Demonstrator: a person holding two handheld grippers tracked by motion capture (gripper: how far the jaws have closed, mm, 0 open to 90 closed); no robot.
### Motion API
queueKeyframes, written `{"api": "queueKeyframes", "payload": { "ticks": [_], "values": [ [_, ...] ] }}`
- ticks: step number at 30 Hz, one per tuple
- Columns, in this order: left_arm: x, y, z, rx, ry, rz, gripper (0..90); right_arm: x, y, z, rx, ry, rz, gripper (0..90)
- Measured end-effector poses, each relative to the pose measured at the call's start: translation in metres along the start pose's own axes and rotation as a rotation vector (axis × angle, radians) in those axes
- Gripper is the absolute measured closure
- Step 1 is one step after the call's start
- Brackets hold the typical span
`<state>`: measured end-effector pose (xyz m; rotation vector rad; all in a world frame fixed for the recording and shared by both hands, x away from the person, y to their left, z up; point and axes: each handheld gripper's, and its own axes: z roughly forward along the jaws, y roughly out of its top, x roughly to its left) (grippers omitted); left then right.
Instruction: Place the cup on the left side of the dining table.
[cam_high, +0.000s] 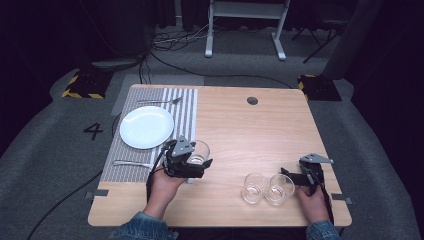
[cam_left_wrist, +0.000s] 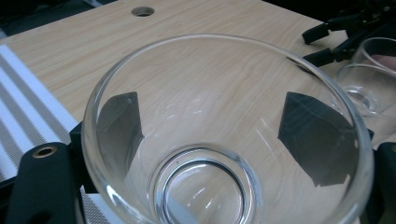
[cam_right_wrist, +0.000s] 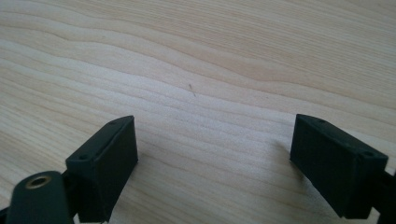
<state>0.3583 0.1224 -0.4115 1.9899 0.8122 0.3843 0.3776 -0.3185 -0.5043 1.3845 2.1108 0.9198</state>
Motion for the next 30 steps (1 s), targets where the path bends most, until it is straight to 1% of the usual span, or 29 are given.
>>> {"api": "queueKeyframes", "payload": {
  "ticks": [1, 2, 4, 5, 6, 9, 11, 15, 16, 18, 19, 20, 24, 26, 27, 29, 30],
  "values": [
    [0.0, 0.0, 0.0, 0.0, 0.0, 0.0, 19.6, 0.0, 0.0, 0.0, 0.0, 0.0, 0.0, 15.2],
    [0.005, -0.001, -0.001, 0.001, 0.014, -0.01, 19.6, 0.0, 0.0, 0.0, 0.0, 0.0, 0.0, 15.2],
    [0.009, -0.002, -0.001, 0.003, 0.033, -0.016, 19.6, 0.0, 0.0, 0.0, 0.0, 0.0, 0.0, 15.1],
    [0.009, -0.002, -0.001, 0.003, 0.033, -0.016, 19.6, 0.0, 0.0, 0.0, 0.0, 0.0, 0.0, 15.1],
    [0.013, -0.004, -0.001, 0.008, 0.052, -0.025, 19.6, 0.0, 0.0, 0.0, 0.0, 0.0, 0.0, 15.2],
    [0.017, -0.007, 0.001, 0.008, 0.068, -0.043, 19.6, 0.0, 0.0, 0.0, 0.0, 0.0, 0.0, 15.2],
    [0.024, -0.011, 0.005, 0.016, 0.103, -0.053, 19.6, 0.0, 0.0, 0.0, 0.0, 0.0, 0.0, 15.2],
    [0.036, -0.015, 0.005, 0.03, 0.131, -0.094, 19.6, 0.0, 0.0, 0.0, 0.0, 0.0, -0.001, 15.1],
    [0.039, -0.016, 0.006, 0.029, 0.142, -0.098, 19.6, 0.0, 0.0, 0.0, 0.0, 0.0, 0.0, 15.1],
    [0.045, -0.018, 0.006, 0.043, 0.157, -0.109, 19.5, 0.0, 0.0, 0.0, 0.0, 0.0, -0.001, 15.1],
    [0.045, -0.018, 0.006, 0.043, 0.157, -0.109, 19.6, 0.0, 0.0, 0.0, 0.0, 0.0, -0.001, 15.1],
    [0.05, -0.021, 0.007, 0.048, 0.177, -0.127, 19.6, 0.0, 0.0, 0.0, 0.0, 0.0, -0.001, 15.1],
    [0.059, -0.025, 0.013, 0.064, 0.219, -0.154, 19.5, 0.0, 0.0, 0.0, 0.0, -0.001, -0.001, 15.1],
    [0.063, -0.028, 0.015, 0.066, 0.225, -0.172, 19.5, 0.0, 0.0, 0.0, -0.001, -0.003, 0.001, 15.2],
    [0.063, -0.028, 0.015, 0.066, 0.225, -0.172, 19.5, 0.0, 0.0, 0.0, -0.001, -0.003, 0.002, 15.2],
    [0.068, -0.029, 0.018, 0.08, 0.228, -0.187, 19.5, 0.0, 0.0, 0.0, -0.001, -0.003, 0.001, 15.2],
    [0.07, -0.029, 0.019, 0.088, 0.232, -0.187, 19.5, 0.0, 0.0, 0.0, -0.001, -0.003, 0.001, 15.2]
  ]
}}
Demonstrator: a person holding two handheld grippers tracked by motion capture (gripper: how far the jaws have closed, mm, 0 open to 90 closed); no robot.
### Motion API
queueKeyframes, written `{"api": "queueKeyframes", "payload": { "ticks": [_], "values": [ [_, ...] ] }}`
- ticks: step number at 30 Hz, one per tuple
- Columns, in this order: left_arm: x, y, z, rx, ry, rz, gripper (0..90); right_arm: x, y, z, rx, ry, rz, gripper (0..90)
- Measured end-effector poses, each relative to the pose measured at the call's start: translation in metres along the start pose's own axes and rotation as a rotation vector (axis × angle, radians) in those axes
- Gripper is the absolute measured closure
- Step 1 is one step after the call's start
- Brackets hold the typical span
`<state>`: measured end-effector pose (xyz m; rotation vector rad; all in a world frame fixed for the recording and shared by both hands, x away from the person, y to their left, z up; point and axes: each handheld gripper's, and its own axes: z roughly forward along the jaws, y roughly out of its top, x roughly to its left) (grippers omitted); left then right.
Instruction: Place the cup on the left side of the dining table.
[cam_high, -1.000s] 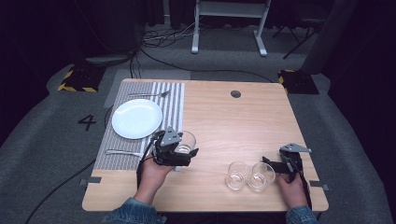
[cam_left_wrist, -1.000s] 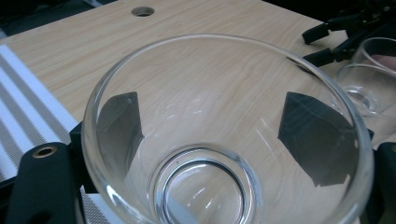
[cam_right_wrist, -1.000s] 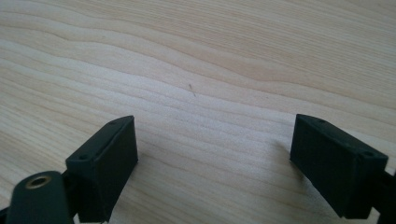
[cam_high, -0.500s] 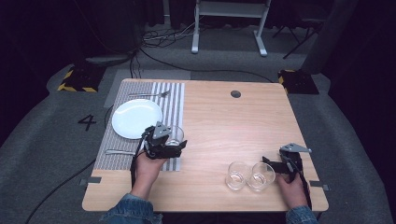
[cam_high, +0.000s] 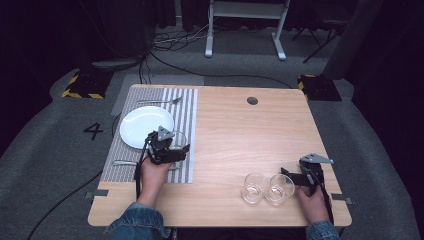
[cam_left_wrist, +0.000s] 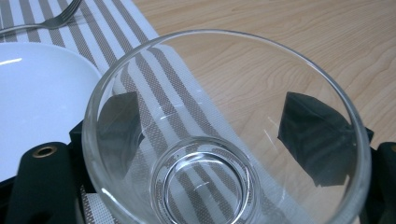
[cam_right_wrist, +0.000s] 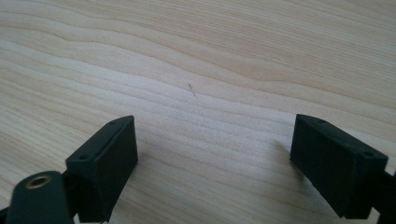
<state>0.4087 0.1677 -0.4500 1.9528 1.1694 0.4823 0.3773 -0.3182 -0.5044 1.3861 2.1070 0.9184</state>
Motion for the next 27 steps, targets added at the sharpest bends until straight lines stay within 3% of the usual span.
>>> {"api": "queueKeyframes", "payload": {
  "ticks": [10, 21, 27],
  "values": [
    [0.005, -0.002, 0.015, 0.068, 0.049, 0.017, 19.5, 0.0, 0.0, 0.0, 0.0, -0.001, 0.001, 15.2],
    [0.007, -0.004, 0.015, 0.09, 0.059, 0.022, 18.9, 0.0, 0.0, 0.0, 0.0, -0.001, 0.001, 15.2],
    [0.01, -0.005, 0.014, 0.097, 0.045, -0.001, 18.7, 0.0, 0.0, 0.0, 0.0, -0.001, 0.0, 15.2]
  ]
}}
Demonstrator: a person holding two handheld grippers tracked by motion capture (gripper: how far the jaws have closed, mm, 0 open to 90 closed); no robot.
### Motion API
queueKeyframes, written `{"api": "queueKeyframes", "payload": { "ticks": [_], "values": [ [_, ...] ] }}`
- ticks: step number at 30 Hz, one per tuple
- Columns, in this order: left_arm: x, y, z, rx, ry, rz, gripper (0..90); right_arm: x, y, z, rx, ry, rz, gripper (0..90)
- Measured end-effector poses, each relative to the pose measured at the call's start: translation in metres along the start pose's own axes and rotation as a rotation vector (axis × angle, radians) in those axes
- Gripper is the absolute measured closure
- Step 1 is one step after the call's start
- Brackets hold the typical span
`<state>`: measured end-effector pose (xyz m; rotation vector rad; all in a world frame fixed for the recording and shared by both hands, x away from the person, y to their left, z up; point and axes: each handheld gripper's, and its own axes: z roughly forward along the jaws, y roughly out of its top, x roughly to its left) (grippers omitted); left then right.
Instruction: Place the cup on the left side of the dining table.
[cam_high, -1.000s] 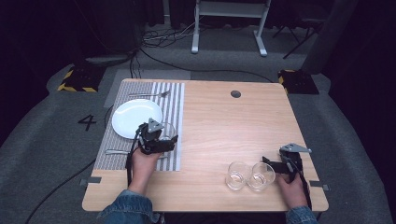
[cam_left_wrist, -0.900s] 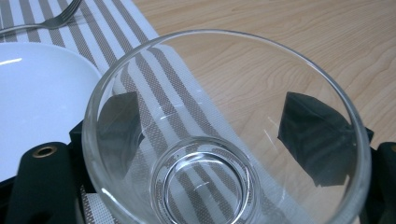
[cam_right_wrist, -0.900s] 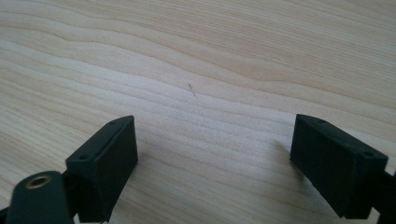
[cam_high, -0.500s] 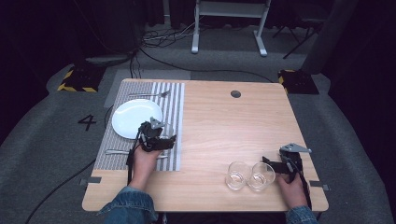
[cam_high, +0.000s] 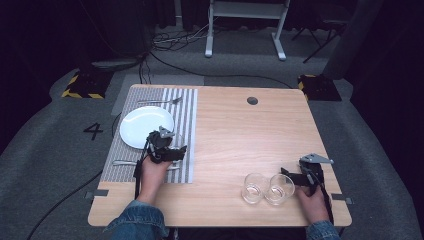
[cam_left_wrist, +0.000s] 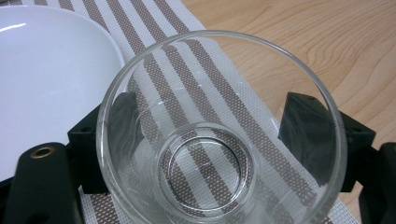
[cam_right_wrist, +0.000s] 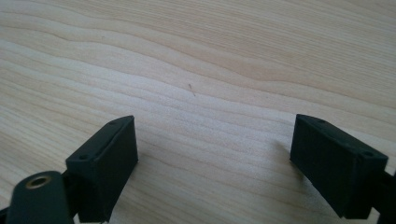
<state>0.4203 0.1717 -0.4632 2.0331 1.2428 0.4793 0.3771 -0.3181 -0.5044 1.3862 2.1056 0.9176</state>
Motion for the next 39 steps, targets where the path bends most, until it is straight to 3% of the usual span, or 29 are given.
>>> {"api": "queueKeyframes", "payload": {
  "ticks": [5, 12, 15, 24, 26, 35, 39],
  "values": [
    [-0.002, 0.001, -0.002, -0.019, 0.025, 0.023, 17.5, 0.0, 0.0, 0.0, 0.0, 0.0, 0.0, 15.2],
    [-0.001, 0.002, -0.011, -0.087, 0.017, 0.011, 15.1, 0.0, 0.0, 0.0, 0.0, 0.0, 0.001, 15.2],
    [-0.004, 0.003, -0.019, -0.122, 0.031, 0.024, 15.2, 0.0, 0.0, 0.0, 0.0, 0.0, 0.0, 15.1],
    [-0.006, 0.003, -0.034, -0.151, 0.028, 0.02, 15.3, 0.0, 0.0, 0.0, 0.0, 0.0, 0.0, 15.2],
    [-0.01, 0.003, -0.041, -0.154, 0.057, 0.05, 15.2, 0.0, 0.0, 0.0, 0.0, 0.0, 0.0, 15.2],
    [-0.021, 0.002, -0.06, -0.175, 0.012, 0.057, 15.3, 0.0, 0.0, 0.0, 0.0, 0.0, 0.001, 15.2],
    [-0.021, 0.0, -0.068, -0.167, -0.002, 0.092, 15.5, 0.0, 0.0, 0.0, 0.0, 0.0, 0.0, 15.2]
  ]
}}
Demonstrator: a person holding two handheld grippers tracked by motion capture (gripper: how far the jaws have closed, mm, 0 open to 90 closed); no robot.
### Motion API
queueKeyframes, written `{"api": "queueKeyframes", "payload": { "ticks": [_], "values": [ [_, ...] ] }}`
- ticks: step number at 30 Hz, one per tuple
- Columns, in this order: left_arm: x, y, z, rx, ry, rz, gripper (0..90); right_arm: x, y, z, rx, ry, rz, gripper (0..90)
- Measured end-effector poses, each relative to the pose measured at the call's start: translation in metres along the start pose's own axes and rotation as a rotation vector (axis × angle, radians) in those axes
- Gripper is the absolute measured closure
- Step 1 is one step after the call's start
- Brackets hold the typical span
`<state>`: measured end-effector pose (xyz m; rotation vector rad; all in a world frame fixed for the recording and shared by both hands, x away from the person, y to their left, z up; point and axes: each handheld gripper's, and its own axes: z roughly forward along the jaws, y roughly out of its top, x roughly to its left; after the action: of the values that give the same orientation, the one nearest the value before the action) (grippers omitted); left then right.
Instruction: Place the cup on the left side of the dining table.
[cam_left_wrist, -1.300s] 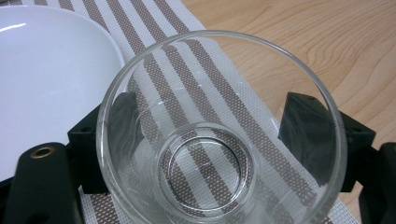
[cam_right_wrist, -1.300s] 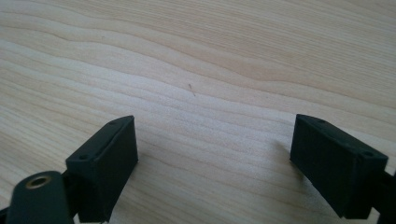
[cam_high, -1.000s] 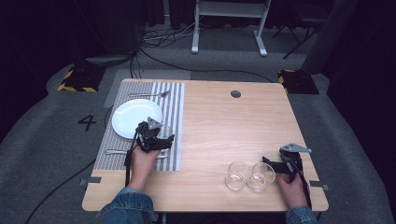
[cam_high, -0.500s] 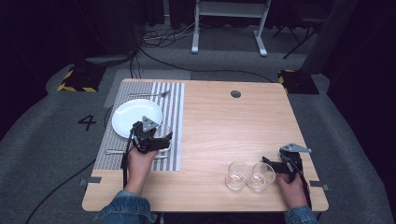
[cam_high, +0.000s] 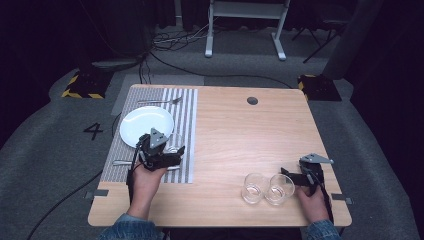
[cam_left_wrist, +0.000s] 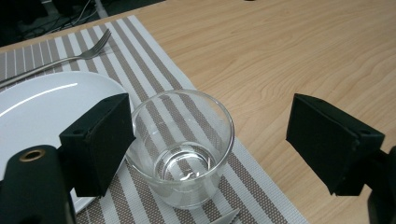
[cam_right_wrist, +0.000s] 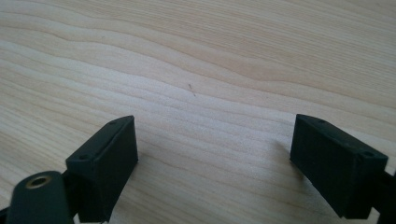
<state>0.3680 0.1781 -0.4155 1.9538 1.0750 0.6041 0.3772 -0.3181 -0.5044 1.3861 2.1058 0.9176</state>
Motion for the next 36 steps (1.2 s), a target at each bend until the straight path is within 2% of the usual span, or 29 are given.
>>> {"api": "queueKeyframes", "payload": {
  "ticks": [6, 19, 31, 36],
  "values": [
    [-0.001, -0.005, -0.007, 0.018, -0.03, 0.026, 15.5, 0.0, 0.0, 0.0, 0.0, 0.0, 0.001, 15.2],
    [-0.002, -0.016, -0.027, 0.03, -0.034, 0.003, 15.5, 0.0, 0.0, 0.0, 0.0, 0.0, 0.0, 15.2],
    [0.003, -0.034, -0.054, 0.034, -0.028, -0.035, 15.9, 0.0, 0.0, 0.0, 0.001, 0.001, 0.0, 15.2],
    [0.002, -0.041, -0.06, 0.048, -0.029, -0.031, 15.9, 0.0, 0.0, 0.0, 0.001, 0.001, 0.0, 15.2]
  ]
}}
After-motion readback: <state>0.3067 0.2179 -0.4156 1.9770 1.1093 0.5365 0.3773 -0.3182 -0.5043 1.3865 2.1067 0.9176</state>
